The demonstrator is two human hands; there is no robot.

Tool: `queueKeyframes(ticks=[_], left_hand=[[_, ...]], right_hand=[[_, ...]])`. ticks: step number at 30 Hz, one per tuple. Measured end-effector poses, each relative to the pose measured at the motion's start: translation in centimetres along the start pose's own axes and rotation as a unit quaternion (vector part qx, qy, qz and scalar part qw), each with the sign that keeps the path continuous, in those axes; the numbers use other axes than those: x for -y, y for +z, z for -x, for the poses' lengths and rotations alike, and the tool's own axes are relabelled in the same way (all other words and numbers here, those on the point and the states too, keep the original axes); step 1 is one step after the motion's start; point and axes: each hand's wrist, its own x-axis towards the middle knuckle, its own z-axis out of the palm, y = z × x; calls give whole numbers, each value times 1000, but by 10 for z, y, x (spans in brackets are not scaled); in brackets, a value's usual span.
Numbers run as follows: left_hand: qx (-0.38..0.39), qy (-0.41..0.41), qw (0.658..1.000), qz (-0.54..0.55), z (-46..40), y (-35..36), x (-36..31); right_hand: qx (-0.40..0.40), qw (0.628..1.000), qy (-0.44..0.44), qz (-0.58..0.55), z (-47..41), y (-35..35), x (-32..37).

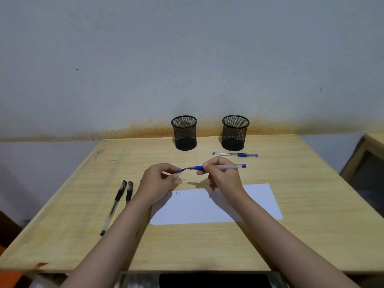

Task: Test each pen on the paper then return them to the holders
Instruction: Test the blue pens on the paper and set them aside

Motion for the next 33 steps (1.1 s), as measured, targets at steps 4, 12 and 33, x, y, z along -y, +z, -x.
queueKeyframes(ticks=[4,12,33], left_hand=[[12,14,998,55,12,-1,-13],[28,86,994,63,26,-5,-32],[98,165,978,81,45,11,-43]], right_hand=[[14,999,-34,34,5,-1,2],[39,992,-92,79,19,-2,15],[232,972,42,21,58,-56,33]])
